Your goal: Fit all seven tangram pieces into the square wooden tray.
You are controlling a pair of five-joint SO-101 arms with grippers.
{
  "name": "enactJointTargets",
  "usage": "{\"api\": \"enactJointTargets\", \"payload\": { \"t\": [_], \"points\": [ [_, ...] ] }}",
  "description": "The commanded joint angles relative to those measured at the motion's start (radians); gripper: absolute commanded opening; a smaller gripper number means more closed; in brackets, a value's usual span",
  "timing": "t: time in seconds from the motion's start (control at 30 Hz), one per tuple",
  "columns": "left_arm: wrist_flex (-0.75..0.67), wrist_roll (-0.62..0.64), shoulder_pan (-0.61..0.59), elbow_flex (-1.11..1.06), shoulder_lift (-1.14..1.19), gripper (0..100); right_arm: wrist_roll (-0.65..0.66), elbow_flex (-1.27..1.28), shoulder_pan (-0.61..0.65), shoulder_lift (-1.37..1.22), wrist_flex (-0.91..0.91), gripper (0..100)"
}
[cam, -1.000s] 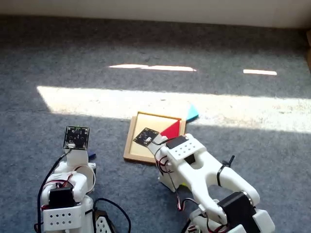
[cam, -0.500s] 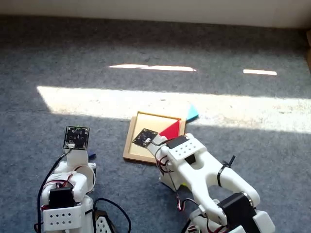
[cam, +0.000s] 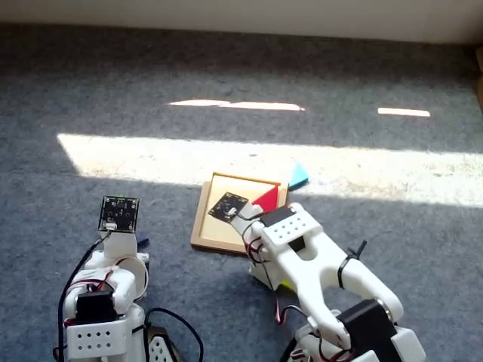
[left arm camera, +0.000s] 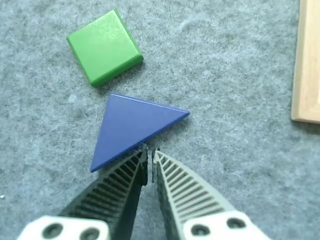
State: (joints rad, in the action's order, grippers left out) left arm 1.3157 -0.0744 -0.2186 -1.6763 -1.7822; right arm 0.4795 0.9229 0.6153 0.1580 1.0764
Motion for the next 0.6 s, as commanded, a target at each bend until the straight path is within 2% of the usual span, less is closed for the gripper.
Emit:
{"api": "enactJointTargets", "payload": {
  "t": [0.0,0.27,0.43,0.57],
  "points": [
    [0.008,-0.006,-0.013,-0.019,-0.041,4,0.014,-0.007,0.015,-0.013,0.068,18.9],
    [0.008,-0.006,-0.013,-0.019,-0.041,4,0.014,-0.007,0.015,0.008,0.076,18.8],
    [0.008,-0.006,-0.013,-0.019,-0.041,4,0.014,-0.002,0.013,0.203,0.163,18.8],
    [0.008,-0.006,-0.013,-0.019,-0.041,4,0.014,0.001,0.01,0.358,0.165,18.8]
  ]
}}
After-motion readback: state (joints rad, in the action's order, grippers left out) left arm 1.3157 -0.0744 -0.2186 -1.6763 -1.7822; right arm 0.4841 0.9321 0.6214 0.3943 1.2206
